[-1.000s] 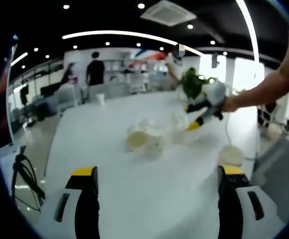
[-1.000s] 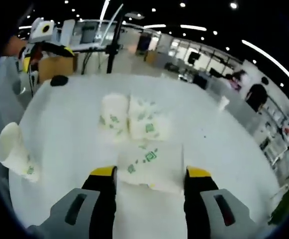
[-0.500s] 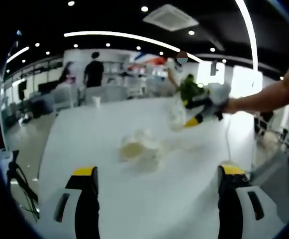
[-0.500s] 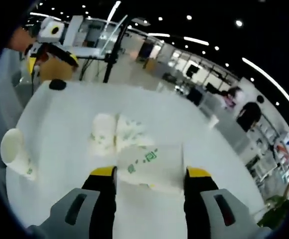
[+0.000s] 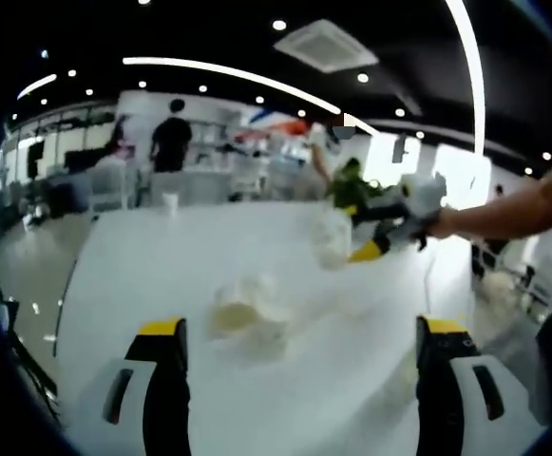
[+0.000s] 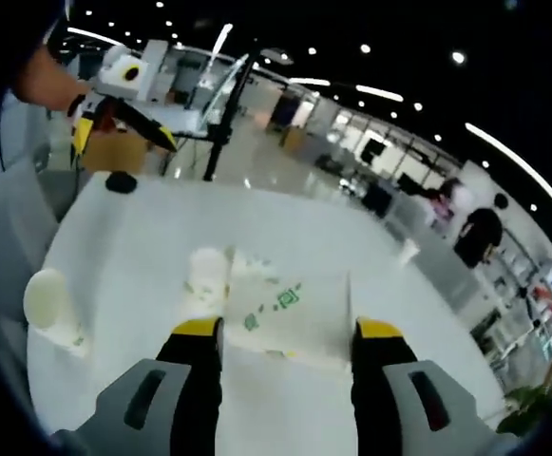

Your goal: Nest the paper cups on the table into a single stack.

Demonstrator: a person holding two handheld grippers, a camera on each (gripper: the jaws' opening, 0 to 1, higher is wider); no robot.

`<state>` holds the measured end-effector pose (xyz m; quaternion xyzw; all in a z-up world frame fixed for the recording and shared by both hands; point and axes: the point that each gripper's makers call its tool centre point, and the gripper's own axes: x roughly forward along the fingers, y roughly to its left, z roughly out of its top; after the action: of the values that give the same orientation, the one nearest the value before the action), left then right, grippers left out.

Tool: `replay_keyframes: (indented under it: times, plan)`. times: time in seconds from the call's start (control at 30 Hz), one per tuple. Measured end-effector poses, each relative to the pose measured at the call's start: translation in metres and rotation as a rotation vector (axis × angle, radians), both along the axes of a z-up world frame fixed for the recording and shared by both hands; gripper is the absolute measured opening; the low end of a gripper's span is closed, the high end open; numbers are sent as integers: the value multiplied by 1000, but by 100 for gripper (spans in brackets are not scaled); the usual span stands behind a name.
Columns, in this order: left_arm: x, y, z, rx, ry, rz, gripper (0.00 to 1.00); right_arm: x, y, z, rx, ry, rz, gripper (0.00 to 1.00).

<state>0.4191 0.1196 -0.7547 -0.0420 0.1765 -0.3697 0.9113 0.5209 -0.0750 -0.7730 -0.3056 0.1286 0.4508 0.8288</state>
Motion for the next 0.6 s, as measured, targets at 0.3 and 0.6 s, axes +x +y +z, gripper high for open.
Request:
replay_keyframes:
  times: [0.3,0.6]
  plan:
    - [5,-26,18,-24,0,-77,96,-30,22,16,101,61,52,51]
    - [2,-55,30,-103,75,-157,90,-58,33,33,155,70,100,51]
